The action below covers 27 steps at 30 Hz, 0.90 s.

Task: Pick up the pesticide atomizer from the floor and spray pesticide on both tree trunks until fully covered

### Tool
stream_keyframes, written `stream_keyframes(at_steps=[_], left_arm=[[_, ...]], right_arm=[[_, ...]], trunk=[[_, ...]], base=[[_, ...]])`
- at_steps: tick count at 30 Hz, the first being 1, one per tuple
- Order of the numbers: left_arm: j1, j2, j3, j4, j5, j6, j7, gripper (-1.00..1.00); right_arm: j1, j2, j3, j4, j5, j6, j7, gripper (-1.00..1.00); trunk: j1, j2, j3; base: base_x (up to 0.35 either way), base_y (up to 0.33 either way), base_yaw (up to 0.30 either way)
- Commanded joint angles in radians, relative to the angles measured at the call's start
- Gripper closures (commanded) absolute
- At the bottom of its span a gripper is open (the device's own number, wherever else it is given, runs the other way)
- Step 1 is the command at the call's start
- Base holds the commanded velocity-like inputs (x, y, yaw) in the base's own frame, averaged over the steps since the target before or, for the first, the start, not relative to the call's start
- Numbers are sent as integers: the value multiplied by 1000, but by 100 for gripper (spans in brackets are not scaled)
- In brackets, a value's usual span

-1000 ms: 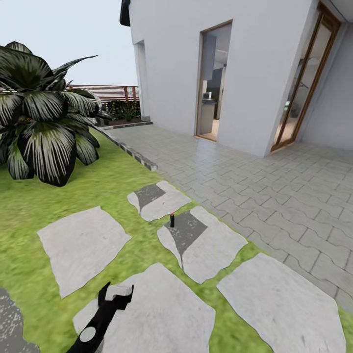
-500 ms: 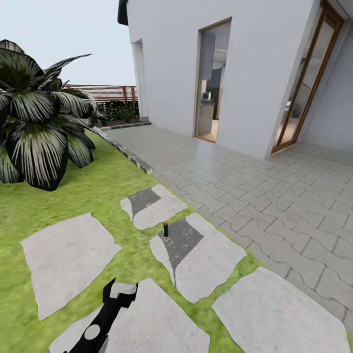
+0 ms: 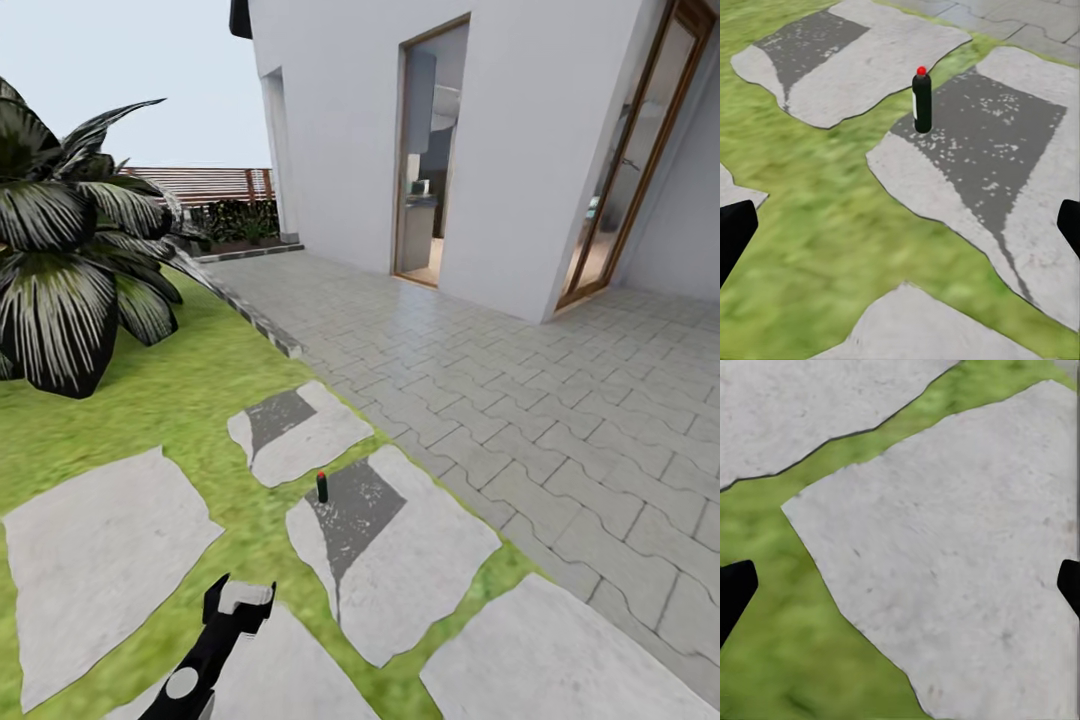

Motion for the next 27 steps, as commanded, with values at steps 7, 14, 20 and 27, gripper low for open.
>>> stream_keyframes(at_steps=[7,14,20,27], left_arm=[[6,2,3,5,-1,0,4,-100],[6,4,3,5,-1,0,5,-100],[6,4,3,5,-1,0,5,-100],[6,5,4,5,-1,1,7,-100]], right_arm=[[0,0,0,0,0,0,0,-100],[0,0,1,0,0,0,0,-100],[0,0,2,0,0,0,0,-100],[0,0,2,0,0,0,0,-100]], trunk=[[0,0,0],[0,0,0],[0,0,0],[0,0,0]], base=[[304,-157,0],[298,-166,0],[275,-174,0],[245,-188,0]])
